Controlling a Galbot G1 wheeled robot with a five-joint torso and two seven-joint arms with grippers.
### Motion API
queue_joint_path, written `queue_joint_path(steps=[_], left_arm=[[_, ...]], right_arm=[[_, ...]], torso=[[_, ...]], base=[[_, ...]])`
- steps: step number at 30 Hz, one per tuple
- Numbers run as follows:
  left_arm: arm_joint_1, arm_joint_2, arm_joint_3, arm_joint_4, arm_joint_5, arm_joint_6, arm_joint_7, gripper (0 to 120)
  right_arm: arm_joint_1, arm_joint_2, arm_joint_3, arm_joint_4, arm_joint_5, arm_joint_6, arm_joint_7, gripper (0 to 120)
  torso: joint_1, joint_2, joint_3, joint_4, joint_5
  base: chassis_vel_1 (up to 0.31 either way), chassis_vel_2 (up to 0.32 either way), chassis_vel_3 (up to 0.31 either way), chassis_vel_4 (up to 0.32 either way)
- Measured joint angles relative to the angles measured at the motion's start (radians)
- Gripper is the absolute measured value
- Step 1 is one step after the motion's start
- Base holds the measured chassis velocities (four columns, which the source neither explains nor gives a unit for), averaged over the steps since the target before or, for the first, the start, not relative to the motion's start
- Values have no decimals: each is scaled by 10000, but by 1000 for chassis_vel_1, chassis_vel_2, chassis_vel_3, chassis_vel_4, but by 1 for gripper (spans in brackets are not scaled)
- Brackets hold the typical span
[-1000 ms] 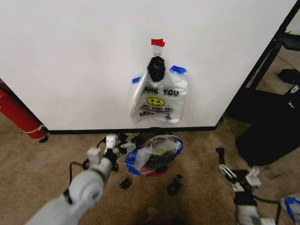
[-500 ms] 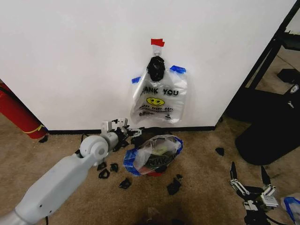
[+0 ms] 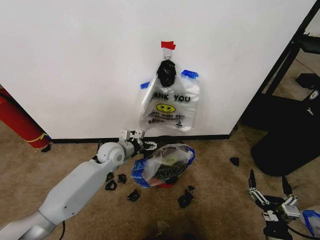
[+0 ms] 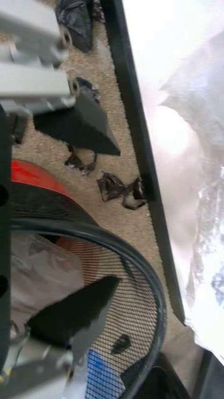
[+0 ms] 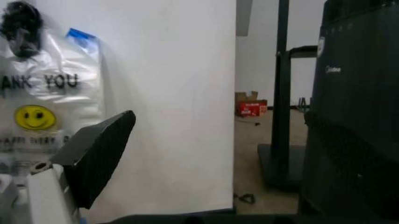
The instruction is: Pick up the garbage bag from the wall and place it over the trash bin.
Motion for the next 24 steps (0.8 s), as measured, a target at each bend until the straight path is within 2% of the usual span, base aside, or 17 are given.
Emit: queue_joint_path(steps=[2,3,4,8,9,16,19,24], left_arm=[[-1,8,59,-3,-44,47,-17,70],[-1,22,204,-77,-92,108,-28,57],[-5,5,236,-88,-97,111,-36,52],[-97,-96,268,-51,-114,110,-151,36],[-97,-96,268,-51,-114,110,-151,36],[80,-144,95,-246,-60,211,-357,8],[201,-231,-67,-316,-106,294,-576,4],[579,-146,-411,-832,-302,340,-1087,4]], right_arm=[[36,-46,76,-23,64,-40,10,100],[97,-98,190,-3,196,-179,34,100],[112,-97,205,21,212,-214,39,100],[114,-74,213,68,217,-267,61,100],[114,-74,213,68,217,-267,61,100],[405,-364,626,-167,429,-546,209,100],[548,-464,824,-137,653,-781,212,100],[675,-552,740,-30,730,-1096,203,100]], torso=[[0,0,0,2,-1],[0,0,0,1,-1],[0,0,0,1,-1],[0,0,-1,-1,-1],[0,0,-1,-1,-1],[0,0,0,1,0],[0,0,0,0,-3],[0,0,0,-2,-3]], base=[[0,0,0,0],[0,0,0,0],[0,0,0,0],[0,0,0,0],[0,0,0,0],[0,0,0,0],[0,0,0,0],[0,0,0,0]])
